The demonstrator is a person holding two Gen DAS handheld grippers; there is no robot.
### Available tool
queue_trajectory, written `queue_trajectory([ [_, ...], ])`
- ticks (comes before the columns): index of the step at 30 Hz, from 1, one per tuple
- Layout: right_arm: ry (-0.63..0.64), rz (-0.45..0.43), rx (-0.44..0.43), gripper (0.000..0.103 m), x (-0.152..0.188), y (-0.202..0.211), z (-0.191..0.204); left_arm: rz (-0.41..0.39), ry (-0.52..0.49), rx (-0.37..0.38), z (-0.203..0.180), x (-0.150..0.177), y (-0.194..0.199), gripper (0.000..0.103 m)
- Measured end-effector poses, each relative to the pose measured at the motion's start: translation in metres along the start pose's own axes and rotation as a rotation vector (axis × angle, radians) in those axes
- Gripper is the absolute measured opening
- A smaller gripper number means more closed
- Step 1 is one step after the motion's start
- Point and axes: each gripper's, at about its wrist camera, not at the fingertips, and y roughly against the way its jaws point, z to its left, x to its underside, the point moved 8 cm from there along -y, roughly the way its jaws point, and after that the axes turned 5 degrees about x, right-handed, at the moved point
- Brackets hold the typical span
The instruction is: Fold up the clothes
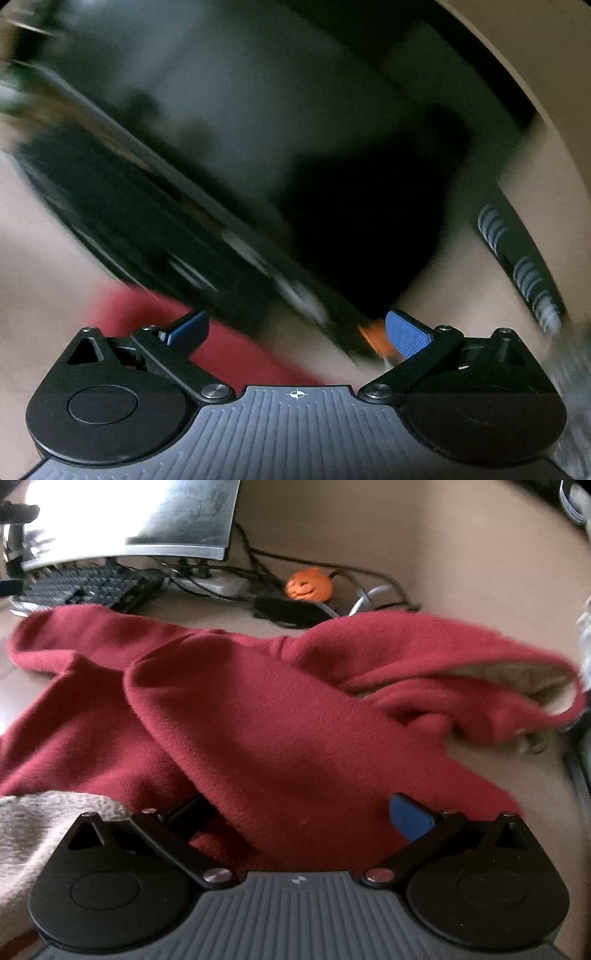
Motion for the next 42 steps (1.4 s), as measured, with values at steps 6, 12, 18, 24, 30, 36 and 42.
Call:
queue_trajectory([
  [6,0.206,-0.092,0.367,0.103,-0.008,0.011,0.010,0.354,-0.331,0.130,-0.073,0.116,-0.062,0.103],
  [12,-0.079,0.037,0.283,0.103,0.007,-0.004,-0.021,0.429,-0.451,0.084,-0.055,0.162,-0.084,0.103],
  [18,-0.139,0.027,0.126,0.103,0.004,-0.009,-0.005,0.410,-0.573,0.023,-0.051,0.173,-0.067,0.103],
  [24,-0.003,-0.053,0.082,0.103,-0.020,-0.011,0.050,0.352,-0.503,-0.070,-0.021,0.160,-0.023,0.103],
  [30,-0.215,-0.122,0.220,0.103,-0.026,0.006,0.006,0.341,-0.497,-0.120,-0.008,0.151,-0.017,0.103],
  [36,-0.841,-0.085,0.513,0.103,0.053,0.067,-0.140,0.351,-0.529,-0.141,-0.010,0.152,-0.020,0.103],
  [42,-1.368,0.077,0.311,0.103,0.154,0.080,-0.161,0.352,-0.522,-0.127,-0.010,0.150,-0.023,0.103],
])
